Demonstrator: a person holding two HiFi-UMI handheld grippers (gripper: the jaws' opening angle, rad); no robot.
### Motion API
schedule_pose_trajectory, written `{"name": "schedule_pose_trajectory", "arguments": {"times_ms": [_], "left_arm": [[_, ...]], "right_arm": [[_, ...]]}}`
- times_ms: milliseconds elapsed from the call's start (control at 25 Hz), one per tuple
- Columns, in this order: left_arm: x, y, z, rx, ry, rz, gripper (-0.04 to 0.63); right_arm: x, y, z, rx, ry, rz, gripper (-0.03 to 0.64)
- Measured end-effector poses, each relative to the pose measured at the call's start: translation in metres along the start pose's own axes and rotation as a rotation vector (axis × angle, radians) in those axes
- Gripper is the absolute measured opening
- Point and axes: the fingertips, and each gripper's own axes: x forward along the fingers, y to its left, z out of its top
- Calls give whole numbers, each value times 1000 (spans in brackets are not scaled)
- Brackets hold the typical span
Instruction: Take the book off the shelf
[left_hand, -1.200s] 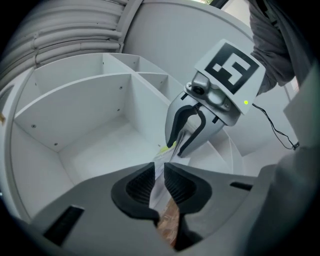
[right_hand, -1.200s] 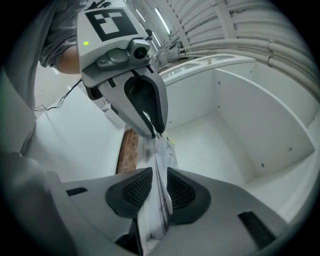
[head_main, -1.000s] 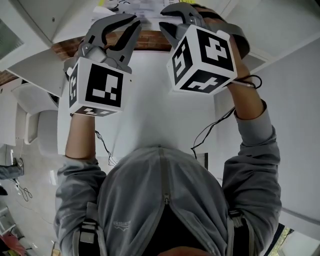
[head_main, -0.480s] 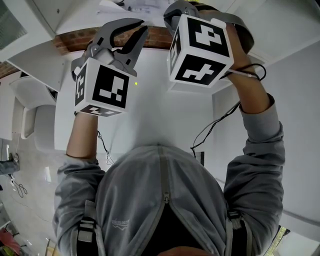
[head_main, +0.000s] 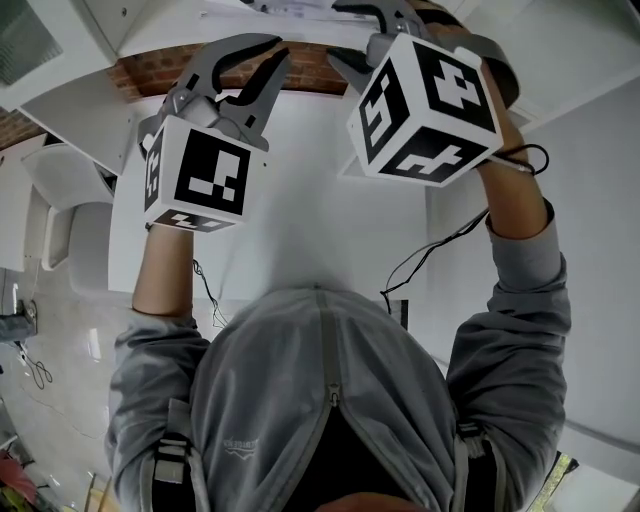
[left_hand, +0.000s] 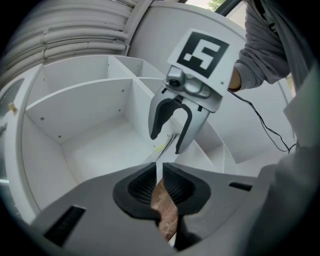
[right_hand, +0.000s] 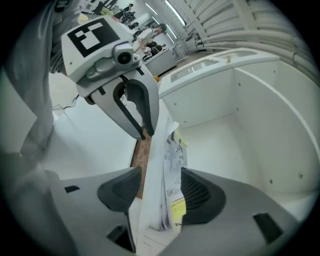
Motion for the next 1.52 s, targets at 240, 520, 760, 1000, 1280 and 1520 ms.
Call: {"name": "schedule_pose_trajectory", "arguments": {"times_ms": [240,520,760,1000,1280,1520], "left_arm": [[-7,0,-2,-11,2,14,43],[-12,3,-9,-31,17,20,44],[-8,-1,-9,-28,23,3,44],[-8,-2,1,7,12,12,44],[-2,0,1,296,108,98,130],[5,-13,-6,770,261,150,259]], "right_arm": [[37,8,-16,43,79,190,267],[54,7,-24,66,128,131,264],[47,15,-22,84,81,36,259],[32,14,-15,20,71,-114,163],[22,15,-11,-39,77,-232,101],[2,26,-3,-49,51,-244,95]]}}
